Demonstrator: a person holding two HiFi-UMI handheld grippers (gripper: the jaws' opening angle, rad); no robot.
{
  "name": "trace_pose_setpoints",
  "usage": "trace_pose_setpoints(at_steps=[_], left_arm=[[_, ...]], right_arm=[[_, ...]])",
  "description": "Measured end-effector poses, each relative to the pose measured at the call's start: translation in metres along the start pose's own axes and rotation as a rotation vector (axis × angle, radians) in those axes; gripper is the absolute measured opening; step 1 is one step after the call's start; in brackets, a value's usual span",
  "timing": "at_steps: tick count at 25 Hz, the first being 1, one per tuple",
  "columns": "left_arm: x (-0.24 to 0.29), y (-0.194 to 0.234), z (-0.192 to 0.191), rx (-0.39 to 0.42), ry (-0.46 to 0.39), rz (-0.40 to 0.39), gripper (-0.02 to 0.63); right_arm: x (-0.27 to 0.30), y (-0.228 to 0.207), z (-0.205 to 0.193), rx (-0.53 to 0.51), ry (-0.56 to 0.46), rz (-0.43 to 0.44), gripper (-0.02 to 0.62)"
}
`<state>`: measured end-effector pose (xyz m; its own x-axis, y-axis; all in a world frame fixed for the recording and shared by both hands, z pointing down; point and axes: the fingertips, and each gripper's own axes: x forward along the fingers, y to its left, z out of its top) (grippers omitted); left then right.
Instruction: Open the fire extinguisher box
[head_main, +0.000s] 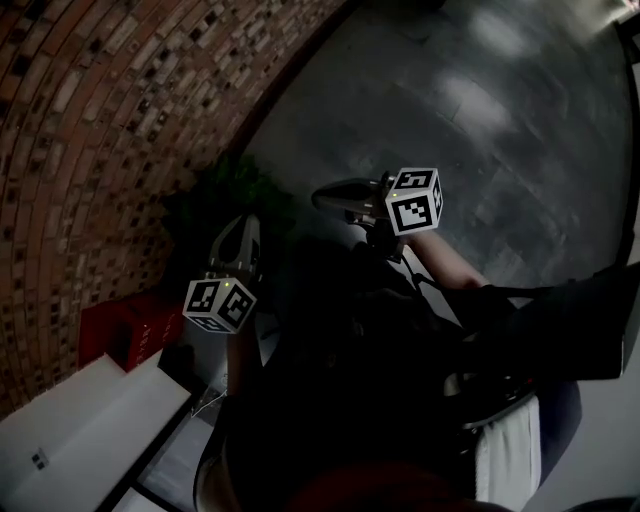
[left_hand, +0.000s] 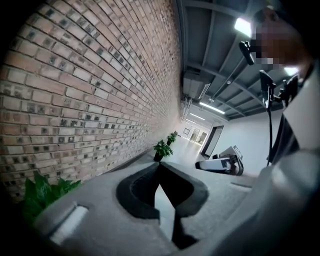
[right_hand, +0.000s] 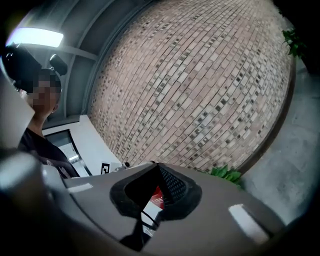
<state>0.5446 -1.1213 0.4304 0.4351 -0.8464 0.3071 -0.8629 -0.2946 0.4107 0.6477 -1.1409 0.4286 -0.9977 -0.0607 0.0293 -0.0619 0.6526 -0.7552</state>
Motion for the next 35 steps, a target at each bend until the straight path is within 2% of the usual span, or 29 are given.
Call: trace_pose_setpoints(at_steps=[9,18,25,31,35], left_arm=[[-0.005,0.049,0.034,0.012,-0.066,-0.024,0.000],[-0.035,0.099,0.059,-0.007,-0.117,0.011,0.000],[-0.068,0.142,0.059,-0.041,-0.143,0.082,0.000],[-0.080,0.149,0.053,-0.056,-0.151,0.134,0.000],[-0.084,0.164,0.056,-0.052,-0.162,0.210,0.000]], right_arm=[[0.068,0.002,0.018,-0.091,0.066,0.000,0.000],[0.124,0.006,0.034,-0.127,0.116,0.013,0.001],[0.167,0.014,0.029,-0.154,0.172,0.045,0.001],[0.185,0.011,0.022,-0.152,0.224,0.077,0.000],[0.196,0.005,0.030,-0.157,0.241,0.124,0.000]])
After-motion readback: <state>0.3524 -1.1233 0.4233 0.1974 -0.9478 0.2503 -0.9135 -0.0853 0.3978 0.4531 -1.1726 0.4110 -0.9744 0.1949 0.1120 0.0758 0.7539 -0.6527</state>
